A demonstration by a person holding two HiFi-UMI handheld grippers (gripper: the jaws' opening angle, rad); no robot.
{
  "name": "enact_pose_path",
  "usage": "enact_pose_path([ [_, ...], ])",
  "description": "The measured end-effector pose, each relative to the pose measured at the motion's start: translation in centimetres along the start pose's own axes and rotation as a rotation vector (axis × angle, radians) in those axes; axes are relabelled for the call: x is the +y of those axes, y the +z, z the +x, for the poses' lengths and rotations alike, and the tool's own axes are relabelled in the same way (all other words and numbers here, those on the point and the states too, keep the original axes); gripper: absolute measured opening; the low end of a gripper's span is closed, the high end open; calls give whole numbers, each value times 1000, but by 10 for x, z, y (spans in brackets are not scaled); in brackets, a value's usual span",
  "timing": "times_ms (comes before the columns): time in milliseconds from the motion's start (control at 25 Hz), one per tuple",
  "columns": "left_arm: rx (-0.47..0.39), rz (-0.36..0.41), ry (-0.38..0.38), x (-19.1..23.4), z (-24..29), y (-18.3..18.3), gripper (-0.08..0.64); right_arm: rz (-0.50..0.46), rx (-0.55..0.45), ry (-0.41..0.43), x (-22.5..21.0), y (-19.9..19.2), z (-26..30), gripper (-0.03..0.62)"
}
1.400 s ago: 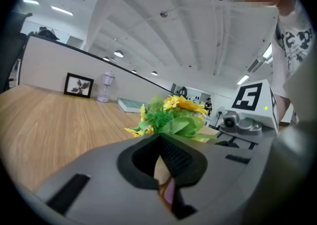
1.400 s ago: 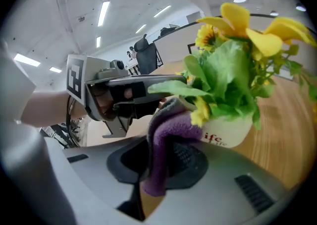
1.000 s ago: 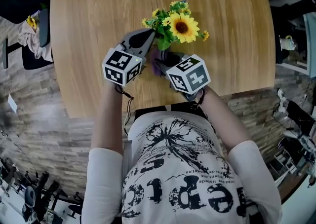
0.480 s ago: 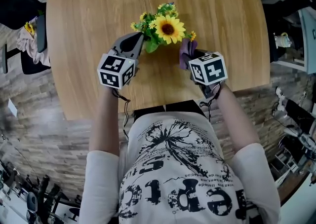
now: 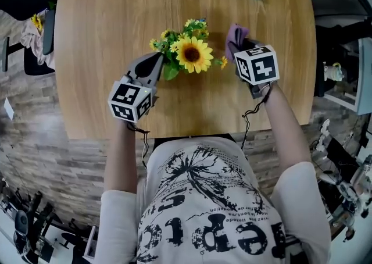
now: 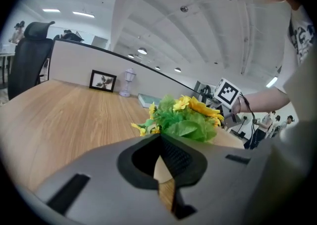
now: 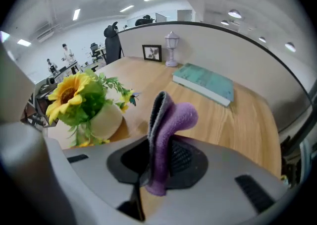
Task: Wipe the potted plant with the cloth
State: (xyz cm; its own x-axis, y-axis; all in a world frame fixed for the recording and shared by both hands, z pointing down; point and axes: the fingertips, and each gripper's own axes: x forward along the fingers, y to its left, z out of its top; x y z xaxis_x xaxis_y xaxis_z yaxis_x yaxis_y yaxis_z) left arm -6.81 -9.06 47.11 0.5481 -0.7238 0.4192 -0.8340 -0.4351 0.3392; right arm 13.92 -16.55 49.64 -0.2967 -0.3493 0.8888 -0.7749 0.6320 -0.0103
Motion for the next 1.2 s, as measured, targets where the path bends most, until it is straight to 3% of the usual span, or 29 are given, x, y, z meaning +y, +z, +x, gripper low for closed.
enact_pose_path([
  [360,-15,-69,69,1,1,-1,2,-268,-94,51,5,115,36,75],
  [600,-23,-107,95,3,0,-3,2,-475,-177,224,66,170,58,75],
  [720,-25,-117,104,3,0,-1,2,-594,-157,324,101,172,65,75],
  [880,-23,-127,112,4,2,-5,2,-800,-83,484,142,142,75,75],
  [1200,-48,-140,158,8,3,2,2,-935,52,663,162,122,73,72],
])
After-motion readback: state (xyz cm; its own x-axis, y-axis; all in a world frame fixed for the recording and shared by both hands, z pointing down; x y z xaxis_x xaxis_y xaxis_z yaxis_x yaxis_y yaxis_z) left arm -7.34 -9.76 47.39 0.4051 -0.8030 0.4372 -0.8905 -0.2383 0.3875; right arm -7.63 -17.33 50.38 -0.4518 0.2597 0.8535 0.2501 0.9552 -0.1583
